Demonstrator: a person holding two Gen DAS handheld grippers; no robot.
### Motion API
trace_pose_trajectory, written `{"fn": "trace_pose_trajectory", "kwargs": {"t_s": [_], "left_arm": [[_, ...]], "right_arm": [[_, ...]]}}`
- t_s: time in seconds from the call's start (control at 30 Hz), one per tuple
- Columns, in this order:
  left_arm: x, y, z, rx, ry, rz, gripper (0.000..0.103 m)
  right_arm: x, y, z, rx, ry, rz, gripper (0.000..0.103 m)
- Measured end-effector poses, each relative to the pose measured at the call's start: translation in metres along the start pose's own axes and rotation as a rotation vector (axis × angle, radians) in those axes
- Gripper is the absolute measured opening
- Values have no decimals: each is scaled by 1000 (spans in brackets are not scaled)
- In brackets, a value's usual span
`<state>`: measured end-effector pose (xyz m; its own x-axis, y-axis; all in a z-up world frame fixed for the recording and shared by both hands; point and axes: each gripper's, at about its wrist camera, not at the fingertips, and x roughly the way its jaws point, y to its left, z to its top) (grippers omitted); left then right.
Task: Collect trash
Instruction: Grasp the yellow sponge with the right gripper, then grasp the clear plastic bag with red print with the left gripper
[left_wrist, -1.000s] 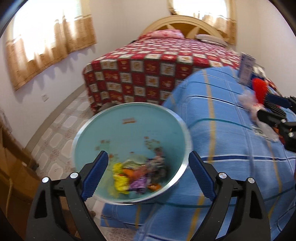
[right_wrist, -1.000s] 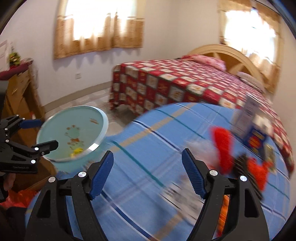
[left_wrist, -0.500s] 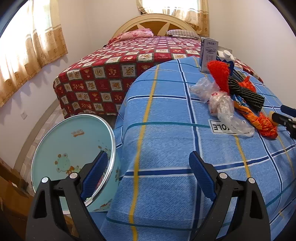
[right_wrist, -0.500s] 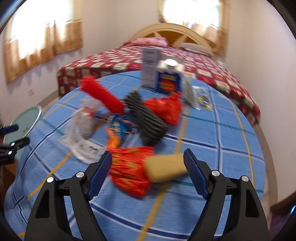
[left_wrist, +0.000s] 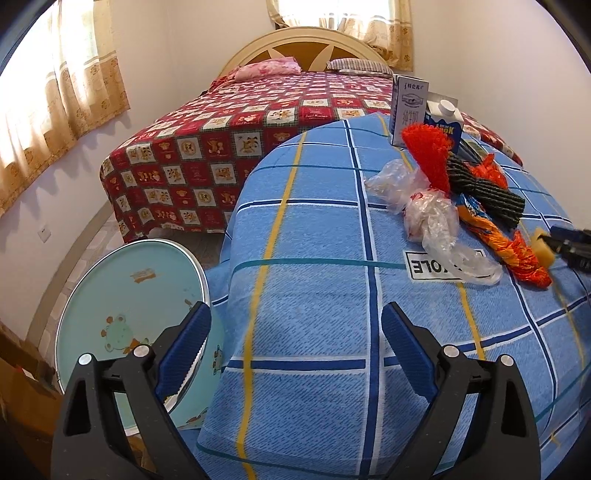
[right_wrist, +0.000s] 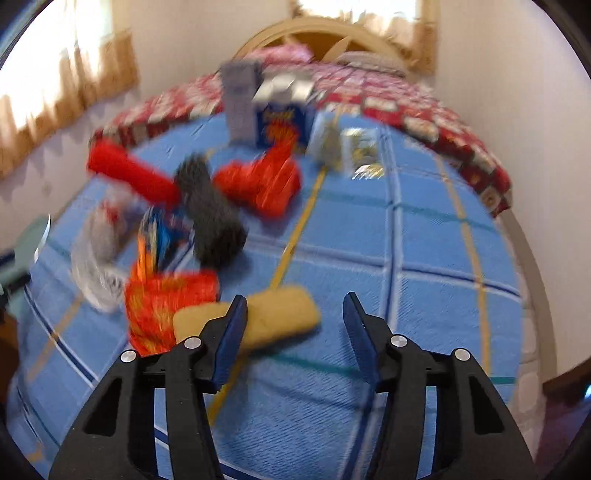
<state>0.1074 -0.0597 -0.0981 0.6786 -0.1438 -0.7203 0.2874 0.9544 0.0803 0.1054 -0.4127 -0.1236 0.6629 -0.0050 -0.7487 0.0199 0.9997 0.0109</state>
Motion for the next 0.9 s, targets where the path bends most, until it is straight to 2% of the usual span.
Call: {"fn": "trace_pose_trajectory", "kwargs": {"t_s": [0.07,0.1,0.17,0.2,0.3,0.47,0.63,0.73,0.9], "left_arm": [[0,-1,1,2,0,-2,91],[0,-3,1,3,0,-4,91],[0,-7,3,9,-2,-11,91],[-1,-9,4,12,-4,-14,91],[-3,-14,7,20,-13,-24,91],[2,-29,15,45,-16,-43,91],[9,-59,29,76,-27,-82,90],[16,-75,35,91,-23,-107,82],[36,-97,45,105,23,-151,64]], "right_arm": [[0,-1,2,-1,9,10,50],[5,0,2,-4,43,36,48],[5,-1,2,4,43,79,39],[5,1,1,4,42,89,30],[-3,5,-5,-3,-1,111,21],[-15,0,-7,44,-55,123,19],[-30,-28,-5,118,-98,100,19],[-34,-43,-9,147,-105,84,19],[-35,-51,-13,171,-114,97,19]]}}
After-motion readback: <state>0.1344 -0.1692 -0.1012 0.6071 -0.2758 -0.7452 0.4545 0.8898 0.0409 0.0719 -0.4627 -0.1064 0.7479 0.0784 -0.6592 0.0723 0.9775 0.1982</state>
